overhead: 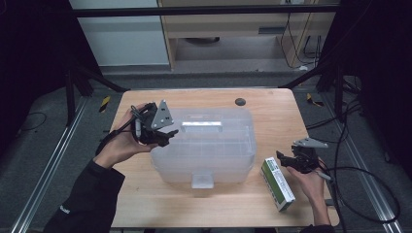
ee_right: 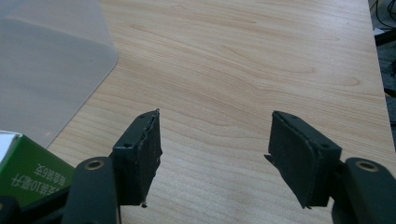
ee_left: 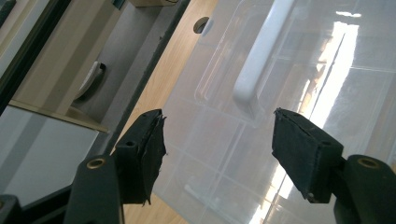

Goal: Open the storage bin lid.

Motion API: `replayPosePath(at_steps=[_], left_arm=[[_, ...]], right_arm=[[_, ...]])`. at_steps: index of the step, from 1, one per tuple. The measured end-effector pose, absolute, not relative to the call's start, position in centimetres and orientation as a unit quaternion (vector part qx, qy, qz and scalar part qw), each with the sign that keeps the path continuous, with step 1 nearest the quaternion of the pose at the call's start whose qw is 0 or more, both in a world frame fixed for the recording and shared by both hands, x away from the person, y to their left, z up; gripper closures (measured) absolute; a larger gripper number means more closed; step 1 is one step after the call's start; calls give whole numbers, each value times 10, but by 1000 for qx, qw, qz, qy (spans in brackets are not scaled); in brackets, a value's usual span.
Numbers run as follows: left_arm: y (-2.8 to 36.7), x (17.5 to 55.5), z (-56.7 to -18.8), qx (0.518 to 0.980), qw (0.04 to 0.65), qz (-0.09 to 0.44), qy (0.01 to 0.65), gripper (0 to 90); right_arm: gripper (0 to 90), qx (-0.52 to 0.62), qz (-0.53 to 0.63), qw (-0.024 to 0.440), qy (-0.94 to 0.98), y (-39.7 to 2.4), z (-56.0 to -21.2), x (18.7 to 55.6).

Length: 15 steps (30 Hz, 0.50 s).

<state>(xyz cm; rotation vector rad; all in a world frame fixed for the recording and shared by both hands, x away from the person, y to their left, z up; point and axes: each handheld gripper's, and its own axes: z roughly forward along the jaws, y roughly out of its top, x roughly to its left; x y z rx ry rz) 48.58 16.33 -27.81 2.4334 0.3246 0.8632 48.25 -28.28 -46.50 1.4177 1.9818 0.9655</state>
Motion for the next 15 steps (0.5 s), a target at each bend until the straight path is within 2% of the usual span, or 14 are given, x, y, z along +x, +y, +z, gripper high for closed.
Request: replayPosePath(at_steps=[15], left_arm=[[143,486,-284,912,238,323,91,323]], right_arm=[[411,512,353,258,739,-283,-466,483]])
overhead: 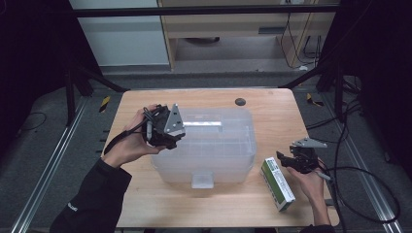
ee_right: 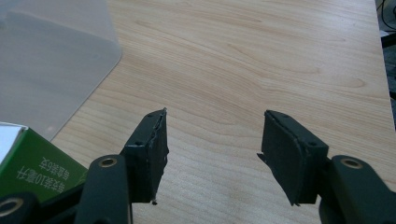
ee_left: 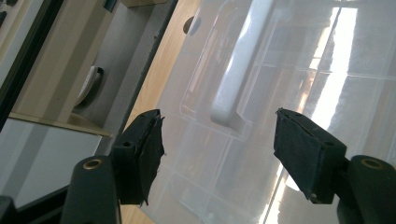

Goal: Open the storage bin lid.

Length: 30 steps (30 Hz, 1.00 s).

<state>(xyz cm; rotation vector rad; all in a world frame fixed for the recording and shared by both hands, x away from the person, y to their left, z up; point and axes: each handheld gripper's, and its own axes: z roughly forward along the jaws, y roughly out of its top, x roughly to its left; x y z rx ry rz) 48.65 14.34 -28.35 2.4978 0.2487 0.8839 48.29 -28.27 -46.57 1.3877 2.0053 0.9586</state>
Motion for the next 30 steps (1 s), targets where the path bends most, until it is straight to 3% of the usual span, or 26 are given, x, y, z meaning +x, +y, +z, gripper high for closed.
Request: replayPosePath(at_steps=[21,30], left_arm=[[120,495,-288,917,224,323,67,338],[111,497,-288,923,203,321,55,385]], right_arm=[[435,508,354,254,743,-283,-466,483],[457,509,354,251,744,-284,-466,483]])
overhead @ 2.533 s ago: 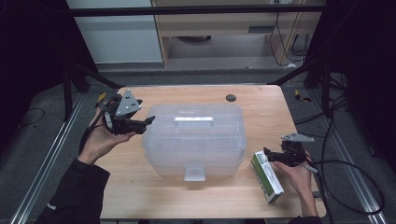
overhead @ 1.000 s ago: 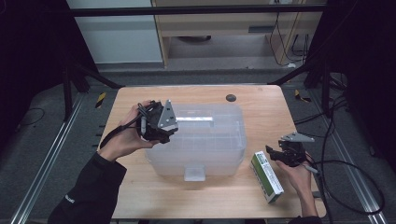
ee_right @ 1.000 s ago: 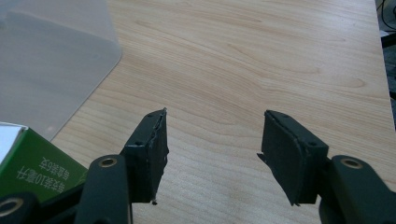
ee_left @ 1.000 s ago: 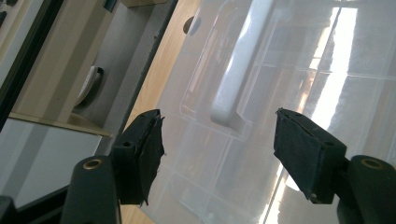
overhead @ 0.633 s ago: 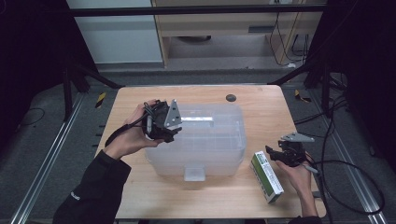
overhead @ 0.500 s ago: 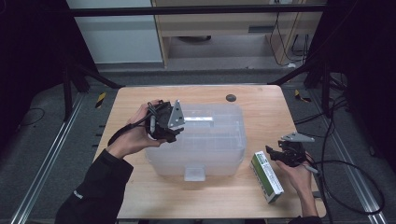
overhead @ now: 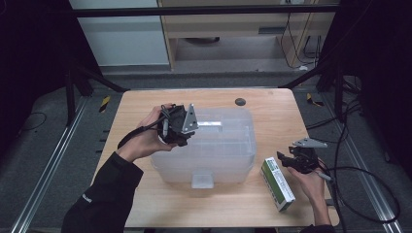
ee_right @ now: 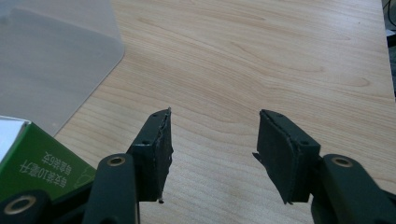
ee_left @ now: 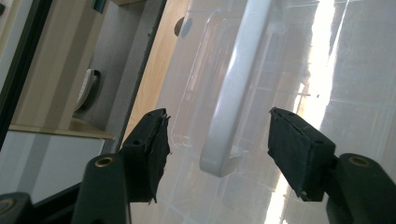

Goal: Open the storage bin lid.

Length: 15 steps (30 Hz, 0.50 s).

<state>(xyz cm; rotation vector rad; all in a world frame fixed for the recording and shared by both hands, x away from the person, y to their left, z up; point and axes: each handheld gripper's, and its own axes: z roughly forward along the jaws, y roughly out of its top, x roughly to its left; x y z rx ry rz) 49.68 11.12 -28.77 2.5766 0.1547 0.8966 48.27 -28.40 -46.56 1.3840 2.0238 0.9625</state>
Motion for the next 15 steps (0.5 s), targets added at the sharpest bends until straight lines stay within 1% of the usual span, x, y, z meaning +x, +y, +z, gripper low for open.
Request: replayPosePath(at_steps=[5,10,15], left_arm=[[108,497,-289,923,200,326,50,427],[103,500,-292,925,173,335,38,469],[101,501,-293,927,167,334,34,507]], right_arm=[[460,509,354,250,744,-284,-466,483],[469,508,353,250,745,-284,-465,483],[480,508,354,249,745,-284,-465,482]])
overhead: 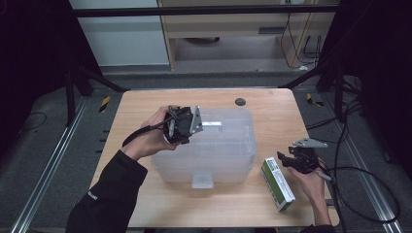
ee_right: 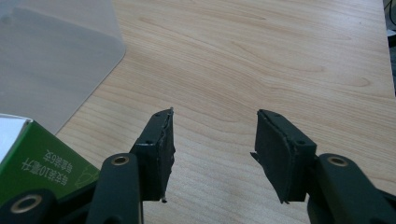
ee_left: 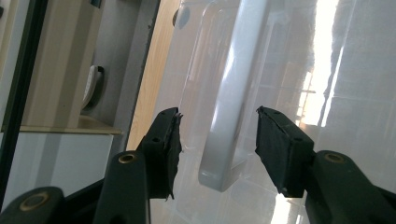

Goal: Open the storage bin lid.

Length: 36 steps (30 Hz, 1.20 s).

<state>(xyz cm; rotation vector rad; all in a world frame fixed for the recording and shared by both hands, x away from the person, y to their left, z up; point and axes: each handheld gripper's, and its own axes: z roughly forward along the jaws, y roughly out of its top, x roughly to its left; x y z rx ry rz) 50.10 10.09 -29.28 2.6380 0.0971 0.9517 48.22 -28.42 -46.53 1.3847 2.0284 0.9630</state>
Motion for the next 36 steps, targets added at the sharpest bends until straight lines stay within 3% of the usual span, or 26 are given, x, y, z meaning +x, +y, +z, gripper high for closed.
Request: replayPosePath(at_steps=[16,26,36], left_arm=[[97,505,-298,931,138,338,22,706],[95,505,-298,931,124,342,13,722],[96,505,-296,931,130,340,12,728]], right_arm=[[515,502,354,248,749,-285,-465,482],[535,504,361,242,747,-286,-463,482],[656,483,380,235,753,-281,-448,477]])
